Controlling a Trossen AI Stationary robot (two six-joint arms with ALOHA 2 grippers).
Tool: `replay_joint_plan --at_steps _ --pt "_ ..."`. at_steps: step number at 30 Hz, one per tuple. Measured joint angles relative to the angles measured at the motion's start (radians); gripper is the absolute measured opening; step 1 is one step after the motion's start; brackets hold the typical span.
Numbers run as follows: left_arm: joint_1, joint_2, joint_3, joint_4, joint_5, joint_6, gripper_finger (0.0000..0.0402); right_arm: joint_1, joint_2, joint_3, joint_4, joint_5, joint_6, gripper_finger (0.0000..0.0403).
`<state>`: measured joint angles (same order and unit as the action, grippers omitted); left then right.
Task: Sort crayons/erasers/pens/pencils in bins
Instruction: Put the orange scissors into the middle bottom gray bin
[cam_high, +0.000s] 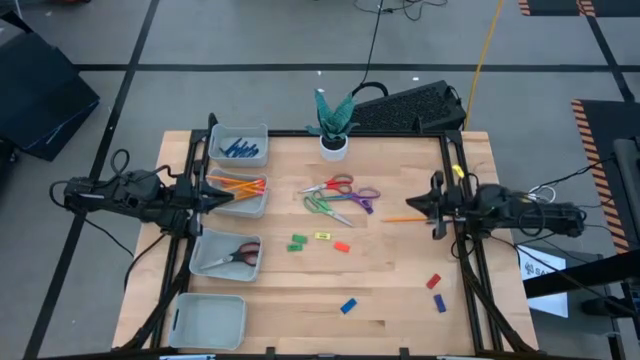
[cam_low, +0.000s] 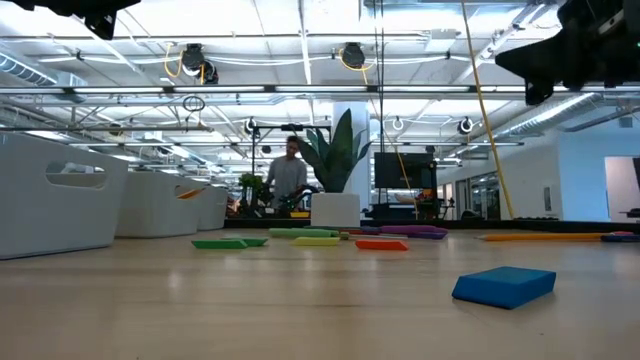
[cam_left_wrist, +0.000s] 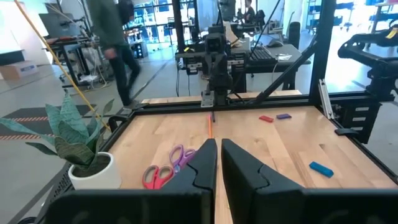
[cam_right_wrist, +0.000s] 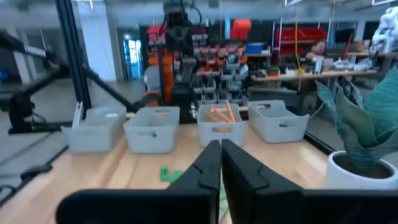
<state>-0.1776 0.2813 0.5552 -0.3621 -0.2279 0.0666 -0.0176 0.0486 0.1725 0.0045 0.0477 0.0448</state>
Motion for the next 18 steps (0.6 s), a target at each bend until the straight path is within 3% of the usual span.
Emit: replay_joint_plan --at_steps 7,11,18 --pt "0.0 0.0 0.0 0.0 0.0 0.0 0.0028 0.0 -0.043 -0.146 0.218 0.005 0.064 0.0001" --pt "0.0 0.0 0.0 -0.001 0.0 0.0 0.0028 -0.002 -0.029 -0.153 0.105 0.031 0.03 0.001" --pt "0.0 0.0 0.0 0.001 0.0 0.0 0.0028 -0.002 -0.008 -0.154 0.081 0.029 0.022 0.0012"
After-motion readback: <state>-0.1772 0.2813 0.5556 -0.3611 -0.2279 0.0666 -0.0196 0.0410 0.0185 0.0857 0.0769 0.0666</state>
